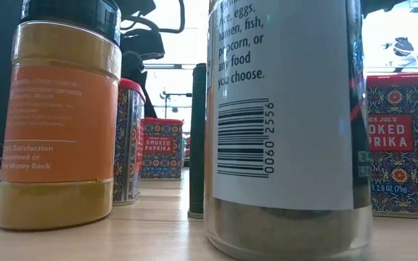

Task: Sort spices by type
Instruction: Put the black spice can into the gray bin

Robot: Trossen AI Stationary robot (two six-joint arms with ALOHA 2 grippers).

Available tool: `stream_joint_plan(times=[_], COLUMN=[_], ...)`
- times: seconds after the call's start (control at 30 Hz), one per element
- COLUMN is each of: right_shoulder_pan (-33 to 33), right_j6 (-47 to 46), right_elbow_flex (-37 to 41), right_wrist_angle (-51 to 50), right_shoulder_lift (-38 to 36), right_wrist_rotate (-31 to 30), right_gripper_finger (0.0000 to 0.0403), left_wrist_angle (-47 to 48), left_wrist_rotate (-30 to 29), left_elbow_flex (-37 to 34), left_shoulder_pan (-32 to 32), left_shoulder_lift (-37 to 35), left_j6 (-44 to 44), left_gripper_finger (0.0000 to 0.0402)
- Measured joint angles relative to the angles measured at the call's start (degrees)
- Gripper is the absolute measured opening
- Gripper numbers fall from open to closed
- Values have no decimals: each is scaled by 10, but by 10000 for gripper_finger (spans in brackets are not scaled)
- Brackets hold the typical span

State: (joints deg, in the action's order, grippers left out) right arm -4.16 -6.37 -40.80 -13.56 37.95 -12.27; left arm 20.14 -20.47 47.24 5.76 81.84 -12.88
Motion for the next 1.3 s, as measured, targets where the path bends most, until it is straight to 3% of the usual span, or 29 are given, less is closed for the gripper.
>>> stream_joint_plan(times=[0.37,0.53,1.3], right_shoulder_pan=[0,0,0], right_j6=[0,0,0], right_elbow_flex=[0,0,0], right_wrist_angle=[0,0,0], right_shoulder_lift=[0,0,0], right_wrist_rotate=[0,0,0], right_gripper_finger=[18,18,18], left_wrist_angle=[-3,-2,-4], left_wrist_rotate=[-4,29,53], left_elbow_flex=[0,0,0], left_shoulder_pan=[0,0,-2], left_shoulder_lift=[-13,-27,-25], left_j6=[21,34,47], left_gripper_finger=[272,272,272])
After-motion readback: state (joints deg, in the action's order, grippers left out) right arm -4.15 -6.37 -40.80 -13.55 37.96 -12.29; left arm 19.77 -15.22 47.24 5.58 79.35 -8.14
